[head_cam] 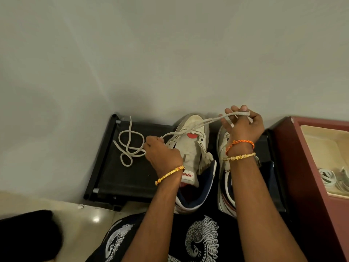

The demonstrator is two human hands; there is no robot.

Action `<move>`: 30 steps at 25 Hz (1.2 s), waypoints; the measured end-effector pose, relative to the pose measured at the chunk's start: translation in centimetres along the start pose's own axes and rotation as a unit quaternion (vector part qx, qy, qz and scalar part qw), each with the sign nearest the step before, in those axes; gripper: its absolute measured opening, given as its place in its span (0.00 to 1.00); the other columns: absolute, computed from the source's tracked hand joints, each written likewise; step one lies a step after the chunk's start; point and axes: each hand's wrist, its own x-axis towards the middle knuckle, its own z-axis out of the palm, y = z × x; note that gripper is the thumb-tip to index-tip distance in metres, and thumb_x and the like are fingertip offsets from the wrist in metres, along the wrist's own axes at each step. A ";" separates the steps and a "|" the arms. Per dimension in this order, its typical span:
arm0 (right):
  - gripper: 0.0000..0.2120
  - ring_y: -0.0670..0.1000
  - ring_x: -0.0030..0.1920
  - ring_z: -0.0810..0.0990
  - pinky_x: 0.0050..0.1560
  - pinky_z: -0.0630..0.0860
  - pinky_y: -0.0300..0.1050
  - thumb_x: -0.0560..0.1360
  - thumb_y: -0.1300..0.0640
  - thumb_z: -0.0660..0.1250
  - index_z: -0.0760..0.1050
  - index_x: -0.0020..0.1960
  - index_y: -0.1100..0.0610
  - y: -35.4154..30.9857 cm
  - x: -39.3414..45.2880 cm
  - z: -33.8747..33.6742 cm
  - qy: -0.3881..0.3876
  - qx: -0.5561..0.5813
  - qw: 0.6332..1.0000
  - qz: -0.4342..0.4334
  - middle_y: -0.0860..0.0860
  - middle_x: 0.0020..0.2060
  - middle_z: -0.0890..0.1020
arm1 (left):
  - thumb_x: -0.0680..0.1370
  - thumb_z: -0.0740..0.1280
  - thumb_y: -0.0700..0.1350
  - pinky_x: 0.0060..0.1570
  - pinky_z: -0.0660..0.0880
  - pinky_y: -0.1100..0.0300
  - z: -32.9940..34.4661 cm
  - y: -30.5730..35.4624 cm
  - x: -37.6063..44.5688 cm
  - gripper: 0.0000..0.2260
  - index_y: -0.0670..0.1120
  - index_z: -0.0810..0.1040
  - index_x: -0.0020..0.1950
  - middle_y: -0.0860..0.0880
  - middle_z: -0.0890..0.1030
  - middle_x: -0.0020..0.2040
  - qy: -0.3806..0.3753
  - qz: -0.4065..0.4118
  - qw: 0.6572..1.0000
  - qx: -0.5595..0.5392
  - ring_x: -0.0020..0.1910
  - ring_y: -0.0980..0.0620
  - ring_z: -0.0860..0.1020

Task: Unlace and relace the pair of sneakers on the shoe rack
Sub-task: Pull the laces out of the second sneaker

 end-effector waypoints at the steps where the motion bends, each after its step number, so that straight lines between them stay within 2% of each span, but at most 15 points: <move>1: 0.08 0.46 0.27 0.78 0.31 0.79 0.44 0.78 0.66 0.60 0.72 0.44 0.57 0.3 -0.3 0.2 -0.039 -0.019 0.999 0.023 0.54 0.34 0.80 | 0.71 0.66 0.29 0.53 0.74 0.57 0.2 -0.1 0.2 0.17 0.40 0.70 0.58 0.42 0.70 0.61 -0.016 -0.004 1.000 0.007 0.58 0.45 0.73; 2: 0.07 0.44 0.25 0.76 0.28 0.76 0.39 0.78 0.67 0.60 0.73 0.44 0.58 0.7 -0.6 0.4 -0.095 -0.094 0.991 0.019 0.54 0.34 0.79 | 0.72 0.67 0.31 0.52 0.74 0.56 0.3 -0.2 0.5 0.16 0.40 0.72 0.58 0.42 0.71 0.60 -0.035 -0.008 0.999 0.022 0.57 0.44 0.73; 3: 0.06 0.43 0.27 0.75 0.29 0.74 0.36 0.77 0.66 0.61 0.75 0.44 0.59 1.4 -0.9 0.5 -0.163 -0.214 0.963 -0.010 0.54 0.35 0.80 | 0.72 0.67 0.34 0.50 0.74 0.56 0.3 -0.4 0.7 0.14 0.41 0.73 0.57 0.42 0.73 0.59 -0.058 -0.004 0.997 0.048 0.56 0.45 0.74; 4: 0.05 0.44 0.31 0.76 0.33 0.74 0.34 0.76 0.65 0.63 0.76 0.44 0.59 2.4 -1.0 0.7 -0.235 -0.349 0.905 -0.054 0.54 0.38 0.81 | 0.73 0.66 0.37 0.47 0.74 0.56 0.1 -0.5 1.0 0.13 0.41 0.75 0.57 0.43 0.76 0.56 -0.087 0.009 0.993 0.082 0.54 0.45 0.75; 6: 0.01 0.49 0.40 0.77 0.41 0.74 0.38 0.73 0.59 0.68 0.77 0.43 0.57 4.1 -1.5 1.0 -0.348 -0.554 0.751 -0.086 0.53 0.40 0.81 | 0.74 0.65 0.40 0.43 0.72 0.57 -0.1 -0.7 1.4 0.11 0.41 0.77 0.55 0.44 0.78 0.49 -0.143 0.050 0.978 0.143 0.48 0.47 0.76; 7: 0.03 0.50 0.42 0.77 0.42 0.72 0.40 0.72 0.57 0.70 0.77 0.44 0.55 4.6 -1.5 1.0 -0.369 -0.608 0.699 -0.077 0.52 0.40 0.80 | 0.75 0.65 0.41 0.43 0.71 0.57 -0.2 -0.8 1.6 0.10 0.41 0.78 0.54 0.44 0.79 0.46 -0.165 0.069 0.970 0.165 0.46 0.48 0.76; 8: 0.05 0.51 0.43 0.77 0.42 0.71 0.40 0.72 0.55 0.70 0.76 0.46 0.55 4.8 -1.4 1.1 -0.375 -0.636 0.671 -0.070 0.52 0.41 0.79 | 0.75 0.65 0.42 0.42 0.71 0.58 -0.1 -0.8 1.9 0.10 0.41 0.78 0.54 0.44 0.79 0.45 -0.179 0.088 0.962 0.187 0.45 0.48 0.77; 11: 0.09 0.56 0.49 0.78 0.47 0.73 0.43 0.73 0.54 0.69 0.77 0.50 0.57 4.8 -1.3 1.2 -0.350 -0.660 0.660 -0.077 0.56 0.48 0.81 | 0.76 0.65 0.44 0.44 0.74 0.58 0.6 -0.7 2.1 0.11 0.42 0.79 0.56 0.44 0.80 0.49 -0.164 0.126 0.947 0.244 0.48 0.48 0.78; 14: 0.11 0.58 0.52 0.78 0.50 0.74 0.44 0.76 0.58 0.64 0.77 0.55 0.62 4.5 -1.7 1.4 -0.347 -0.679 0.640 -0.088 0.59 0.51 0.81 | 0.77 0.65 0.45 0.51 0.75 0.55 1.1 -0.7 2.1 0.14 0.43 0.77 0.61 0.44 0.80 0.56 -0.145 0.124 0.938 0.290 0.54 0.46 0.77; 19: 0.13 0.56 0.51 0.79 0.48 0.73 0.42 0.76 0.56 0.64 0.78 0.58 0.60 4.5 -1.9 1.6 -0.397 -0.717 0.566 -0.090 0.58 0.52 0.82 | 0.78 0.64 0.49 0.49 0.74 0.55 1.2 0.2 2.7 0.14 0.44 0.77 0.60 0.45 0.80 0.54 -0.149 0.114 0.909 0.371 0.52 0.46 0.78; 20: 0.13 0.56 0.51 0.78 0.49 0.72 0.41 0.76 0.57 0.64 0.79 0.58 0.59 4.5 -1.9 1.5 -0.400 -0.706 0.577 -0.094 0.57 0.52 0.82 | 0.78 0.64 0.51 0.47 0.74 0.56 1.1 0.5 2.9 0.15 0.44 0.77 0.60 0.45 0.81 0.53 -0.152 0.108 0.905 0.383 0.51 0.46 0.78; 23: 0.11 0.53 0.45 0.75 0.43 0.67 0.38 0.74 0.61 0.62 0.81 0.51 0.60 4.6 -1.7 1.1 -0.392 -0.641 0.654 -0.088 0.56 0.45 0.81 | 0.78 0.64 0.54 0.39 0.70 0.58 1.2 1.1 3.0 0.16 0.43 0.78 0.57 0.45 0.80 0.48 -0.144 0.098 0.902 0.396 0.43 0.48 0.77; 25: 0.10 0.51 0.37 0.71 0.34 0.64 0.37 0.72 0.64 0.63 0.81 0.36 0.59 5.0 -1.3 1.0 -0.373 -0.591 0.711 -0.074 0.57 0.38 0.76 | 0.79 0.62 0.54 0.37 0.69 0.58 1.4 1.1 2.7 0.16 0.43 0.78 0.56 0.46 0.78 0.44 -0.133 0.090 0.903 0.399 0.38 0.49 0.72; 27: 0.16 0.47 0.31 0.66 0.28 0.61 0.34 0.70 0.65 0.63 0.72 0.26 0.53 5.4 -1.0 1.0 -0.345 -0.528 0.773 -0.067 0.56 0.38 0.71 | 0.80 0.60 0.52 0.37 0.69 0.58 1.7 1.1 2.7 0.15 0.43 0.78 0.56 0.46 0.78 0.44 -0.124 0.077 0.906 0.397 0.39 0.49 0.72; 30: 0.12 0.44 0.31 0.66 0.29 0.63 0.33 0.70 0.65 0.63 0.75 0.29 0.54 3.9 -1.1 1.0 -0.250 -0.391 0.884 -0.053 0.54 0.37 0.71 | 0.81 0.58 0.50 0.39 0.70 0.56 1.9 0.9 2.9 0.14 0.42 0.78 0.57 0.44 0.80 0.51 -0.102 0.062 0.914 0.387 0.48 0.46 0.79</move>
